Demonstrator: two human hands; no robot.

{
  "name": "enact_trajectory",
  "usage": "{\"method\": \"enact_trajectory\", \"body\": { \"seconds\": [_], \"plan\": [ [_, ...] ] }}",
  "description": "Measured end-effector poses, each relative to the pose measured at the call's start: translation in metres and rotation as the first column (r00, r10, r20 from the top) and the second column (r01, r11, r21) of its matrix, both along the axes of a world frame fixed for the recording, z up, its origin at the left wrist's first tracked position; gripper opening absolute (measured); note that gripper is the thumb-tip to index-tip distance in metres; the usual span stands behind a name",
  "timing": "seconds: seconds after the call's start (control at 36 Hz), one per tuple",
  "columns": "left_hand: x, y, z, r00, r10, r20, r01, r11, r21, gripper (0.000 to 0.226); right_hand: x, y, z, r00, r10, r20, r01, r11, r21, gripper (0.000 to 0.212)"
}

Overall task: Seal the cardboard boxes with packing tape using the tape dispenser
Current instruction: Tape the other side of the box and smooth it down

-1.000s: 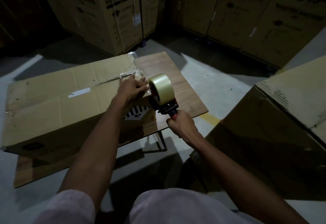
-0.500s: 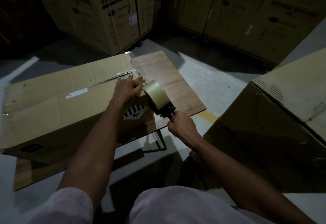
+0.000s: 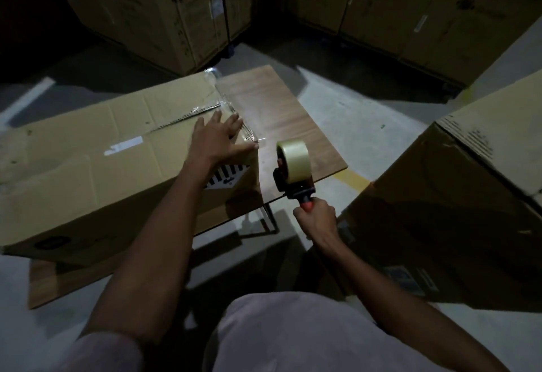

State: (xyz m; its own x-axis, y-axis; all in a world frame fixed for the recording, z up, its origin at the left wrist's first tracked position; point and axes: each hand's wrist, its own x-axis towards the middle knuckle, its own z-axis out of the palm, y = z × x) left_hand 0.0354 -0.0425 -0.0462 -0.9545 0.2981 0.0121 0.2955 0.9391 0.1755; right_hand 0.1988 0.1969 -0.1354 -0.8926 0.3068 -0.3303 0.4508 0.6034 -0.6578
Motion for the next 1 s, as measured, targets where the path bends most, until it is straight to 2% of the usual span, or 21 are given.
{"method": "enact_trajectory", "body": {
  "seconds": [0.08,0.17,0.33,0.47,0.64,0.83,1.0],
  "plan": [
    [0.003,0.006,-0.002,0.995,-0.028,-0.097,0.019,0.996,-0.088,0.091,-0.006,-0.007,-0.003,0.998,-0.069,-0.009,0.069,0.997,-0.038,0.015],
    [0.008,0.009,-0.002,0.989,-0.037,-0.145,0.022,0.994,-0.103,0.086,-0.014,-0.016,-0.006,0.989,-0.148,-0.013,0.147,0.987,-0.065,0.019],
    [0.014,0.02,-0.005,0.993,0.038,-0.115,-0.051,0.993,-0.11,0.087,-0.039,-0.035,-0.008,0.959,-0.283,-0.006,0.281,0.955,-0.096,0.021],
    [0.017,0.025,-0.01,0.989,0.106,-0.106,-0.116,0.989,-0.086,0.089,-0.06,-0.049,-0.016,0.941,-0.339,-0.026,0.331,0.931,-0.157,0.013],
    [0.019,0.035,-0.019,0.974,0.204,-0.102,-0.208,0.978,-0.027,0.087,-0.098,-0.052,-0.019,0.896,-0.441,-0.053,0.42,0.88,-0.221,0.022],
    [0.014,0.031,-0.023,0.974,0.213,-0.075,-0.217,0.975,-0.053,0.107,-0.144,-0.048,-0.045,0.921,-0.389,-0.019,0.379,0.908,-0.178,0.057],
    [0.015,0.041,-0.024,0.956,0.272,-0.107,-0.276,0.961,-0.021,0.09,-0.168,-0.046,-0.062,0.954,-0.292,0.068,0.296,0.953,-0.058,0.064]
  ]
}}
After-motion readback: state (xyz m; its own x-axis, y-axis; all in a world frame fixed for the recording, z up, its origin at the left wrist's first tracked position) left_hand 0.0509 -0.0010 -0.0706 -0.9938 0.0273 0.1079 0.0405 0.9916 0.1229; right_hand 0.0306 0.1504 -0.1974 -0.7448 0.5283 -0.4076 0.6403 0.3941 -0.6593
